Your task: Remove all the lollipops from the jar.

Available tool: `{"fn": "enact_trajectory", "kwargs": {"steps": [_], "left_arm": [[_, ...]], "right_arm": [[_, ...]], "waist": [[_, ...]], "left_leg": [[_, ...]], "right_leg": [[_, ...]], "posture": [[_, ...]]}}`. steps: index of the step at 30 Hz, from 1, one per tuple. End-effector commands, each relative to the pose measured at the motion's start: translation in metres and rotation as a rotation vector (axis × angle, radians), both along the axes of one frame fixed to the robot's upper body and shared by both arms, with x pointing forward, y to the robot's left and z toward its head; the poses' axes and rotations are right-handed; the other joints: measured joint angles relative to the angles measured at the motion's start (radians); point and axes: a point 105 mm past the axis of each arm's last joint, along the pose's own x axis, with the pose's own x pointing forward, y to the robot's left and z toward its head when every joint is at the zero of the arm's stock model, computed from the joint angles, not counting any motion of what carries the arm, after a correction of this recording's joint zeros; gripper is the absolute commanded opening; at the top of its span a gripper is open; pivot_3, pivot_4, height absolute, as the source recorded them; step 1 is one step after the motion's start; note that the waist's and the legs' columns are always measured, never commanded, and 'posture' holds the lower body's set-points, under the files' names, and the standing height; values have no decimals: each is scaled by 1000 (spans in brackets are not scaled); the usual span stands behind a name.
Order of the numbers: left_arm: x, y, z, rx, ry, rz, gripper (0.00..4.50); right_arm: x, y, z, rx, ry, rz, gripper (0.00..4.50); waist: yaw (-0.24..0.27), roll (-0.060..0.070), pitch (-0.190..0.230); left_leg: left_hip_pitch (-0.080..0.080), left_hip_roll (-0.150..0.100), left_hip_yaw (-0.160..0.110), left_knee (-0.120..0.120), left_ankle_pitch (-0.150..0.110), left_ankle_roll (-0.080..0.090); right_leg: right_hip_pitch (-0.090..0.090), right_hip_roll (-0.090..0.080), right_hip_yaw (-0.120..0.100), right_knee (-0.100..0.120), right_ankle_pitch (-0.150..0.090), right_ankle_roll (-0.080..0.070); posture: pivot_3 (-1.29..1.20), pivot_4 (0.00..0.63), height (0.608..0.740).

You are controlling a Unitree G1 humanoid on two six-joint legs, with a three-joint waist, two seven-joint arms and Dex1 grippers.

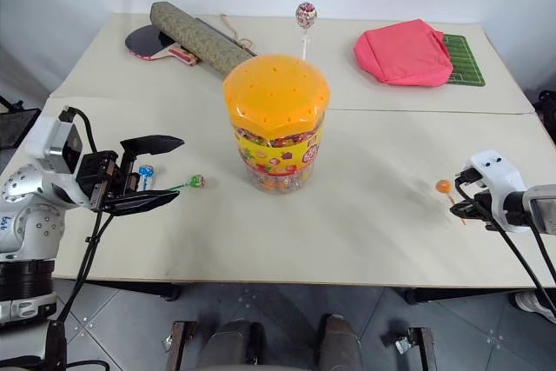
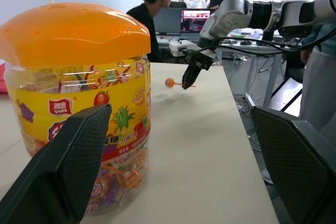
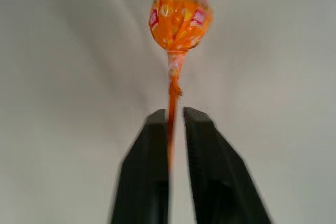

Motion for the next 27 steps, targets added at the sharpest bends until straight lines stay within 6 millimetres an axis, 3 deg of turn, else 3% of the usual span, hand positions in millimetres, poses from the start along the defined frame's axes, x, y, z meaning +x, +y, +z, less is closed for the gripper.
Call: {"fn": "enact_trajectory", "kwargs": {"steps": [1,5,9,10,14,17,22,27], "left_arm": [[-5,4,13,-12,-46,18,4500],[-3,10,19,-45,-46,45,4500],[6,19,37,-177,-52,132,4500],[8,21,41,-202,-50,148,4500],[13,29,56,-334,-12,206,4500],[13,31,60,-369,14,224,4500],[11,33,61,-393,33,248,4500],[9,29,57,-370,39,256,4500]], "right_arm": [[4,-9,31,-29,-106,55,1736],[12,2,76,-23,-279,217,3063],[15,63,135,190,-633,591,4493],[15,70,141,218,-676,627,4493],[33,129,182,472,-896,729,4493],[49,167,185,543,-888,761,4493],[66,213,187,641,-846,787,4493],[80,229,187,661,-820,749,4493]], "waist": [[0,0,0],[-3,1,0],[-8,1,0],[-7,1,0],[-12,1,0],[-11,1,1],[-3,1,1],[-8,1,1]], "left_leg": [[0,0,0,0,0,0],[0,0,0,0,0,0],[1,3,0,0,0,-1],[1,5,0,0,-1,-2],[2,7,-1,1,-2,-4],[2,8,-1,1,-1,-4],[0,7,-4,1,-2,-5],[0,7,-4,1,-2,-5]], "right_leg": [[0,0,0,0,0,0],[0,0,0,0,0,0],[0,3,0,-1,0,0],[1,5,0,-1,1,-1],[2,8,0,-1,1,-2],[0,8,0,1,1,-2],[0,8,-2,2,1,-2],[0,8,-2,2,1,-2]], "posture": [[0,150,740],[0,150,740],[0,150,740],[0,150,740],[0,150,740],[0,150,740],[0,150,740],[0,150,740]]}}
